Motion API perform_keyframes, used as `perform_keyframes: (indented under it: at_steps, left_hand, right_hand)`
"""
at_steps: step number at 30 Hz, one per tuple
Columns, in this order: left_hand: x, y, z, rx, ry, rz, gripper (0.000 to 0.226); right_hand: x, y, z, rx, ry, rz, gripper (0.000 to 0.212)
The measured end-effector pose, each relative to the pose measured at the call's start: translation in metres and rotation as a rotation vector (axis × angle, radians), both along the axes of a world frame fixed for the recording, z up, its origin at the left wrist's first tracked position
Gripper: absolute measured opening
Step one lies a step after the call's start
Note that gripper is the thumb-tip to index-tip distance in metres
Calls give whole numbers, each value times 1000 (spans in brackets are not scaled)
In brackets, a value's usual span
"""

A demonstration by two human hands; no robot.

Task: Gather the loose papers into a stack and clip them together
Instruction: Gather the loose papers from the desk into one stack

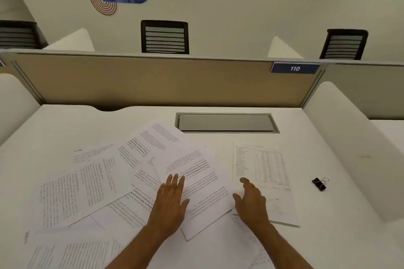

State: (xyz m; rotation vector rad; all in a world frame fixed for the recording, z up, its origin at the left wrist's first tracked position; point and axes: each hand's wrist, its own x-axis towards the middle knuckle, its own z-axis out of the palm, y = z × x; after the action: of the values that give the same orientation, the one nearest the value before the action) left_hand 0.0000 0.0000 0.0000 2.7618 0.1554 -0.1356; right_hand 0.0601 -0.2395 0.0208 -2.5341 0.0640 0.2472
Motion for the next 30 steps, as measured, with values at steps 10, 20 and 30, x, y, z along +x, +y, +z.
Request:
perform_keyframes:
  at_steps: [10, 20, 30]
  left_hand:
    - [3, -4, -25, 50, 208, -10, 99]
    - [1, -3, -34, 65, 181, 11, 128]
    - [5, -5, -15, 32, 222, 6, 85]
  right_hand:
    - [27, -1, -23, 19, 142, -57, 62]
    - [26, 9, -25, 312, 186, -173, 23]
    - [-12, 30, -25, 467, 38, -187, 20]
